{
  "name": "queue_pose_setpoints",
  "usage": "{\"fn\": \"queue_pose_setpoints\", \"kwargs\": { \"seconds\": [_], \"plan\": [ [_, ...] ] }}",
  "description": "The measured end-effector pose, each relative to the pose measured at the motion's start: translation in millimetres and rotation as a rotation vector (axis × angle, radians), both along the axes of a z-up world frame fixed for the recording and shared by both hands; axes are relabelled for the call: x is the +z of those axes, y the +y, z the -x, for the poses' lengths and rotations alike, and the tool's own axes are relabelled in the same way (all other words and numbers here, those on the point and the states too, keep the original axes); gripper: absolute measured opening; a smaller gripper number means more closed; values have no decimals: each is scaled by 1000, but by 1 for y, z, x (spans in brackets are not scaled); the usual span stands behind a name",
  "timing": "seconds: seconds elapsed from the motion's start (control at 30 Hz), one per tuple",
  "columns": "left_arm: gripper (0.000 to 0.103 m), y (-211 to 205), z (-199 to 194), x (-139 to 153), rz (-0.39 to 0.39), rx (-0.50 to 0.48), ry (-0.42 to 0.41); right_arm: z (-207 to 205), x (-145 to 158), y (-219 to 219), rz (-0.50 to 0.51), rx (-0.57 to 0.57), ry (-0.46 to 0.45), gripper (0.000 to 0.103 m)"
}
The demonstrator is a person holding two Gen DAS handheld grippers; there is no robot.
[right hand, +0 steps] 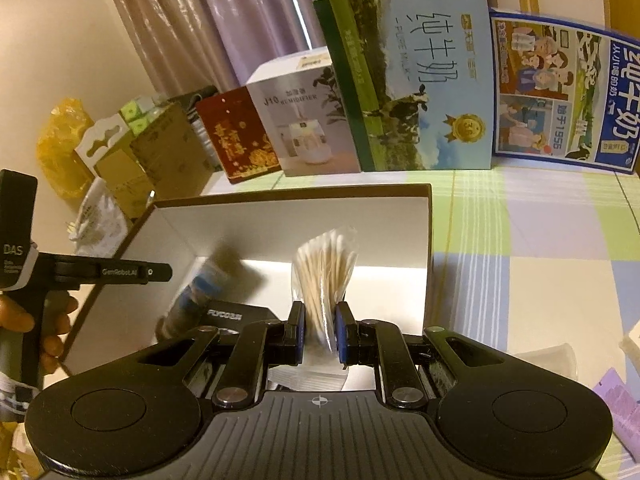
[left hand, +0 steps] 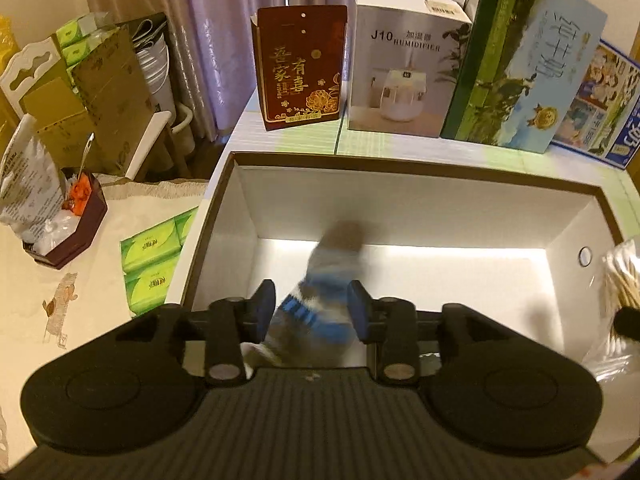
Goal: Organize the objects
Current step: 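Carry sock and swab bag into the box and open both tools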
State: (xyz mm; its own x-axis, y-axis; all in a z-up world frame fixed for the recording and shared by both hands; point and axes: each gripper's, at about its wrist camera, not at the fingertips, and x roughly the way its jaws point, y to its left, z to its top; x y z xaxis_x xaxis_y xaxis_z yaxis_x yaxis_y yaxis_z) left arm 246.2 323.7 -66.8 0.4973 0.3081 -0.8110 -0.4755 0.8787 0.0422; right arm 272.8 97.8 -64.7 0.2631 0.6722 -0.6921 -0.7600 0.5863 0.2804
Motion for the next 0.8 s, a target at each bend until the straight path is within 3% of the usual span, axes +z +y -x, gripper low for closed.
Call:
{"fn": "queue_pose_setpoints", "kwargs": {
  "seconds": [0.23,0.33,0.47,0.8],
  "plan": [
    [62,0,-1,-6,21,-18,16,-3,-8,13,54,4,-72,12],
    [66,0,1,-5,22,-31,15,-2,-11,19,74,12,-119,15],
    [73,-3,2,-3,18,-51,6,-2,-10,23,70,12,-149,45],
    [88,-16,11,12,14,-78,-12,9,5,20,67,36,-179,71]
  ]
}}
